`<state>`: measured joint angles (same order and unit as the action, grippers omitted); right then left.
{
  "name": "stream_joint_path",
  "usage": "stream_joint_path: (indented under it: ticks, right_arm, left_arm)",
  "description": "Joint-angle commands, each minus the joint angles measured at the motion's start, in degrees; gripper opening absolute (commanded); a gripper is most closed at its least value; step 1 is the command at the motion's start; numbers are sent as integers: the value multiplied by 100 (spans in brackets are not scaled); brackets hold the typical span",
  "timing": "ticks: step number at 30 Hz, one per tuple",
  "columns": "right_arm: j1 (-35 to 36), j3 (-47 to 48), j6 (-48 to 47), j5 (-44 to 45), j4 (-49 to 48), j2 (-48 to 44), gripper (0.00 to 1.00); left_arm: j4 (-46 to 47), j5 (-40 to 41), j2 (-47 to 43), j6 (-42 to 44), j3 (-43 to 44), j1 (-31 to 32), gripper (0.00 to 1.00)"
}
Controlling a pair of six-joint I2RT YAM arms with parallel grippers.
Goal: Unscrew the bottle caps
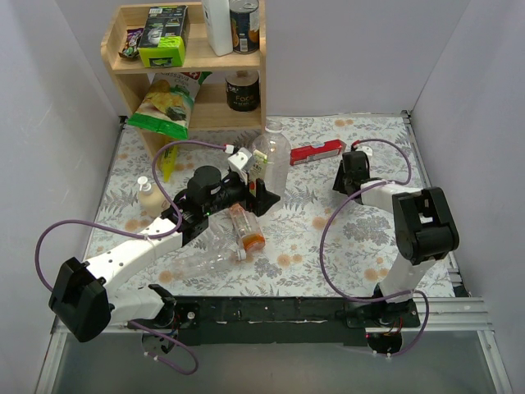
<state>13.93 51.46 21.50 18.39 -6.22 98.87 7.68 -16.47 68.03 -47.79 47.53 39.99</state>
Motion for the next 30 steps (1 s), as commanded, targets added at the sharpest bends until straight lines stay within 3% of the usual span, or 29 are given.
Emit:
stream_joint_path:
  ticks: [1,6,10,16,23,28,30]
  right_arm:
    - [-5,654,171,595,33,491,6]
    - [-22,1041,136,824,323,888,20]
    - [-40,1094,135,806,341,950,42]
    - [-93,1164,-5,605,349,923,59]
    - [-137,1331,-181,279,576,906,68]
    - [-154,858,-339,-264,613,-243,68]
    - [-154,708,-567,-1106,717,-987,67]
  left_arm:
    - [75,39,-123,77,64,18,23]
    - [67,74,-141,138,55,18,24]
    - [67,91,-123,147,37,18,24]
    - [67,39,-71,147,55,18,24]
    - [58,21,-62,173,46,18,24]
    - [93,-119,8,252,28,27,24]
    - [93,-181,44,322,20,35,24]
